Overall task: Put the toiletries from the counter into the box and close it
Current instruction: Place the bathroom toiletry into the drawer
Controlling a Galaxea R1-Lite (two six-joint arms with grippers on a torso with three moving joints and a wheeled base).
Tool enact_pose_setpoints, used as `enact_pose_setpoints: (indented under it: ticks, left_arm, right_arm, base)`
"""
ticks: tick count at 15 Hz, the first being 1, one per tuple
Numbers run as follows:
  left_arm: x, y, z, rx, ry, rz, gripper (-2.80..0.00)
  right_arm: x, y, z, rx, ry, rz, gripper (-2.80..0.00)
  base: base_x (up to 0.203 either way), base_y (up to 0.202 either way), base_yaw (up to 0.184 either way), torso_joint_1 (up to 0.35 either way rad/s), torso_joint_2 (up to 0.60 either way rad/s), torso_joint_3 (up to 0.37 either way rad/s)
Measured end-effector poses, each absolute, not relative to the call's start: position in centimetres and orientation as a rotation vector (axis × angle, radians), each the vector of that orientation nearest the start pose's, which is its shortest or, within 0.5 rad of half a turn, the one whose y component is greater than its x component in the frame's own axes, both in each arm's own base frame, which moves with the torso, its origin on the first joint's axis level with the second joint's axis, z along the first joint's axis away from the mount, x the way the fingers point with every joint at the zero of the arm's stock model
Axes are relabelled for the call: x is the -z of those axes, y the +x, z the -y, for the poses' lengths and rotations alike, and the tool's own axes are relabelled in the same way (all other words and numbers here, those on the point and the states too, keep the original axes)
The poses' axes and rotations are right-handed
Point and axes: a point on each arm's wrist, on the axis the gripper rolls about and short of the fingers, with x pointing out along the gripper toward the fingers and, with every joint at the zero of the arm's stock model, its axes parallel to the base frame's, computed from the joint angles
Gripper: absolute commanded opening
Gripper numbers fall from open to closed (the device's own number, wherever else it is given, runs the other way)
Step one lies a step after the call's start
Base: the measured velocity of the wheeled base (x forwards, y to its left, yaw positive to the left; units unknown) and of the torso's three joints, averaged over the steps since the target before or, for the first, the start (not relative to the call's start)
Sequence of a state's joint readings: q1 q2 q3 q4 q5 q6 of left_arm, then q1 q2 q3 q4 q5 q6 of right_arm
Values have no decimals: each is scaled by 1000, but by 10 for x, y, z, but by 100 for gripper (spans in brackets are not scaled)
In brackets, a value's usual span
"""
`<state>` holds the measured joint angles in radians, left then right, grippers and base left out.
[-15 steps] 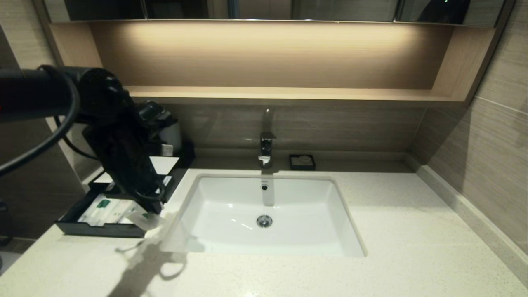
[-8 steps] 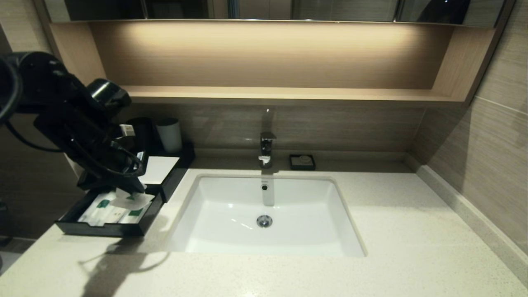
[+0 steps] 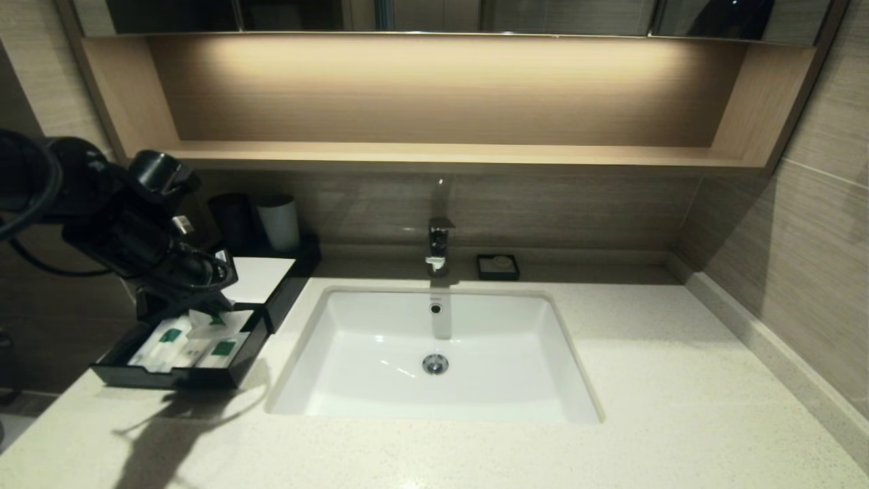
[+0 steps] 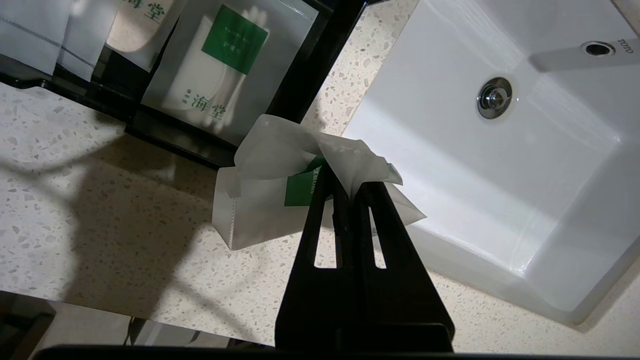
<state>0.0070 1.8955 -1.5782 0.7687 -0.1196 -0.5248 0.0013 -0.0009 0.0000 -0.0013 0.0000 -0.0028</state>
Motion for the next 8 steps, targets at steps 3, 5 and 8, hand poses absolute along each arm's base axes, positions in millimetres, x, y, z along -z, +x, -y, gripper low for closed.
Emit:
enact_pose_setpoints:
  ticks: [3,5,8]
  left_arm:
    - [-210,333,-10,-219,-574,-1081,-280]
    - [-214,332,-17,-241,-596,-1061,-280]
    - [-216,334,-27,-277,-613,-1039,-280]
  right_arm:
    - [-76,-23,0,-1,-2,2,-280]
    - [-76,-23,0,-1,-2,2,-280]
    - [-76,-23,0,-1,-3,2,-280]
  base:
    - [0,0,0,0,0,0]
    - [0,0,0,0,0,0]
    - [0,0,0,0,0,0]
